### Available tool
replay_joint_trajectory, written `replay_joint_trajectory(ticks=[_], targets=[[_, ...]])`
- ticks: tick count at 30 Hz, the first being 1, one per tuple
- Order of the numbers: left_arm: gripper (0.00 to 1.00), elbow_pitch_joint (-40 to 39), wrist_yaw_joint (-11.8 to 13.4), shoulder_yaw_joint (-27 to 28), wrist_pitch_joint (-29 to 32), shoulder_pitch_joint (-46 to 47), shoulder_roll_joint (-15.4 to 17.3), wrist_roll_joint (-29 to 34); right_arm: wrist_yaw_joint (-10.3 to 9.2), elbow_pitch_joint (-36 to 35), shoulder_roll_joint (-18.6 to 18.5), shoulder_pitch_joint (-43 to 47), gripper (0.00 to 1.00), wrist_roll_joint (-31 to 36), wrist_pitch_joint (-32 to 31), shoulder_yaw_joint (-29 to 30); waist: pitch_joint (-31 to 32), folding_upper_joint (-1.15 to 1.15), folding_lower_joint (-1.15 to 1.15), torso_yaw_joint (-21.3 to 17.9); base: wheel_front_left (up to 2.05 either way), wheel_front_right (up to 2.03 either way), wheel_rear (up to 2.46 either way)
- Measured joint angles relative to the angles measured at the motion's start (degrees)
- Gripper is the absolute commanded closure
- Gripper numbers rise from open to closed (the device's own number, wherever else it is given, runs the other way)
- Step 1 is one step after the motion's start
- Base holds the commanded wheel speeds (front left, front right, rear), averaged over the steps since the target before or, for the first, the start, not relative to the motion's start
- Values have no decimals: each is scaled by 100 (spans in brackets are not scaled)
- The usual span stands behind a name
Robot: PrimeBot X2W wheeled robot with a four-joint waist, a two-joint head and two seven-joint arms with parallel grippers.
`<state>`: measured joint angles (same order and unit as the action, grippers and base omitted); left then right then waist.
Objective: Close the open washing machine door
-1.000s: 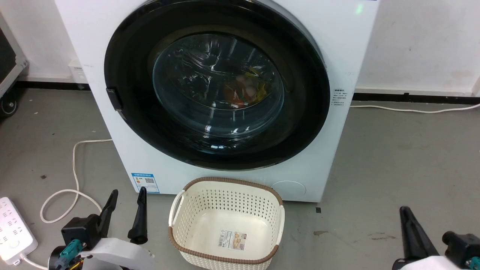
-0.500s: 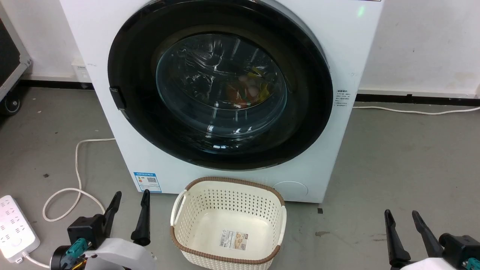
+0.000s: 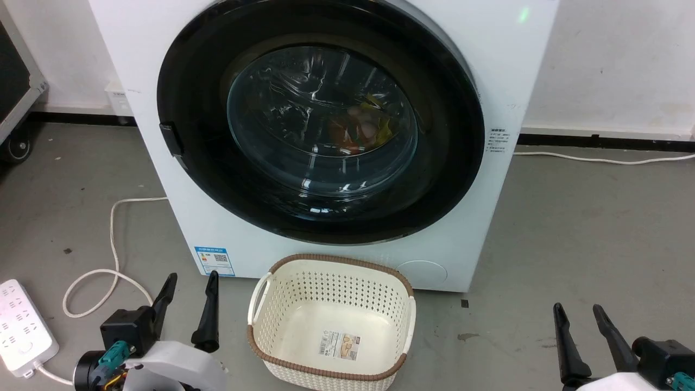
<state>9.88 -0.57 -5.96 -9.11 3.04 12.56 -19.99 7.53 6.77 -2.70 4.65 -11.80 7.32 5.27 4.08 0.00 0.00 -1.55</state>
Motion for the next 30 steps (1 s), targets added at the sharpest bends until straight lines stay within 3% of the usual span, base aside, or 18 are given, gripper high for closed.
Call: replay_joint_trajectory(ticks=[6,7,30], targets=[[0,0,4,-24,-1,9,0,-45,0,10,0,-18,0,-33,8,-21,-18,0,0,1,0,0,0],[100,0,3,-38,-1,19,1,-64,0,10,0,-19,100,-33,9,-26,-23,0,0,5,0,0,0],[100,-119,3,25,110,16,-126,194,0,-45,1,-21,100,103,-101,-90,-84,0,0,29,0,0,0]])
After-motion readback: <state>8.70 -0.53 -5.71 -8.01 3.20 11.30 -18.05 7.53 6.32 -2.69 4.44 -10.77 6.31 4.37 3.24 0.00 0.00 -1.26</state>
